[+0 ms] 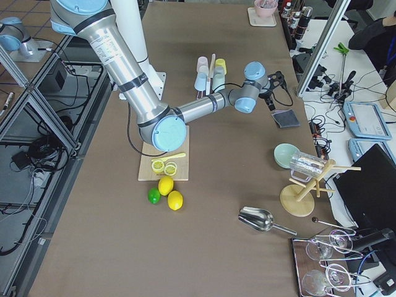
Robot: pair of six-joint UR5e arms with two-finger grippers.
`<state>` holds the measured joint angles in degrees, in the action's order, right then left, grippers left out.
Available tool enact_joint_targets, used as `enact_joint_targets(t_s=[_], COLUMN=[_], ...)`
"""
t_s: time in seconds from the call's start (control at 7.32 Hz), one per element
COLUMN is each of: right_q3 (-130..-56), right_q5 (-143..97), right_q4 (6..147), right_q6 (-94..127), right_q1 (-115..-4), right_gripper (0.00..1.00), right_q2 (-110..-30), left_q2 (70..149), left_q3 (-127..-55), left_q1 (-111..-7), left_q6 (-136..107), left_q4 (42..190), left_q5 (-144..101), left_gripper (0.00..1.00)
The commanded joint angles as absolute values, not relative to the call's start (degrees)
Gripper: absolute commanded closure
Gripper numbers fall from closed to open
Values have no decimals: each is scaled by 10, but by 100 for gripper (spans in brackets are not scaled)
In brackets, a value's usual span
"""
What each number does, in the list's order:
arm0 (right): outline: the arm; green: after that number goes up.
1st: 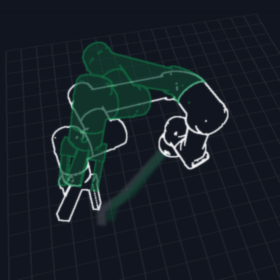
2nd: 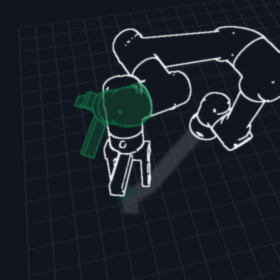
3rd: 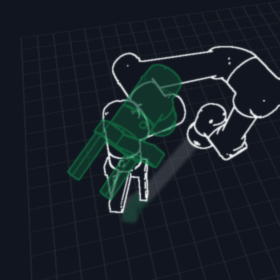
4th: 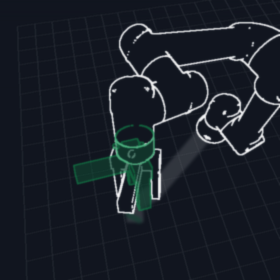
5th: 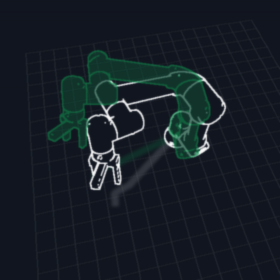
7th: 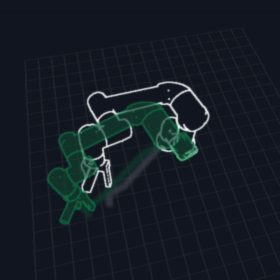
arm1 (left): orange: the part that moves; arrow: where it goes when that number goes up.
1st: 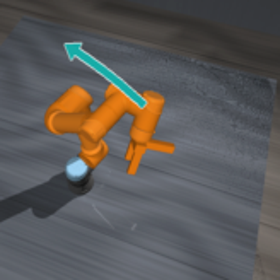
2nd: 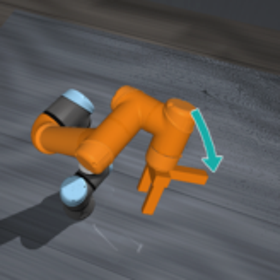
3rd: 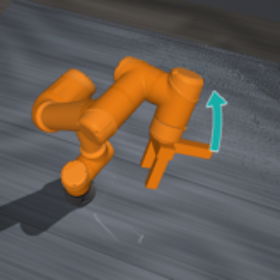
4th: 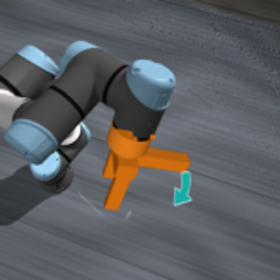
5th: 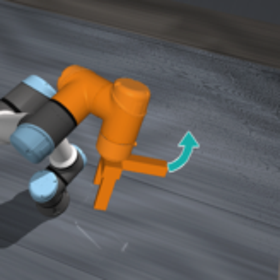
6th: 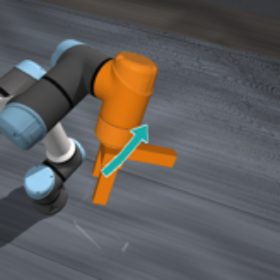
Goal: Place cup on cup holder
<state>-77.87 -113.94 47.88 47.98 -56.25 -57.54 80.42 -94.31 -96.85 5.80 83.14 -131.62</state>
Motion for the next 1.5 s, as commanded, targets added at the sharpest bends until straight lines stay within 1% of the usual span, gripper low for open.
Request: enact_joint_targets(t_s=[0.0,0.14,0.27,0.41,0.55,0.68,0.82,1.09,1.23,1.37], right_q3=[-952,-1023,-1052,-1060,-1069,-1068,-1063,-1063,-1057,-1039], right_q5=[-1132,-1122,-1120,-1125,-1132,-1163,-1225,-1263,-1295,-1310], right_q4=[775,933,1016,1047,1049,1051,1060,1058,1058,1058], right_q6=[380,314,247,167,107,84,81,75,34,-10], right_q1=[-567,-570,-591,-621,-643,-672,-715,-768,-791,-827], right_gripper=[0,0,0,0,0,0,0,0,0,0], right_q2=[-627,-623,-626,-654,-706,-741,-769,-844,-877,-890], left_q2=[804,804,804,804,804,804,804,804,804,804], left_q3=[-942,-942,-942,-942,-942,-942,-942,-942,-942,-943], left_q1=[-969,-969,-969,-969,-969,-969,-969,-969,-969,-969], left_q6=[58,58,58,58,58,58,58,58,58,58], left_q4=[831,831,831,831,831,831,831,831,831,831], left_q5=[-1316,-1317,-1316,-1317,-1317,-1316,-1317,-1317,-1317,-1317], left_gripper=[1,1,1,1,1,1,1,1,1,1])
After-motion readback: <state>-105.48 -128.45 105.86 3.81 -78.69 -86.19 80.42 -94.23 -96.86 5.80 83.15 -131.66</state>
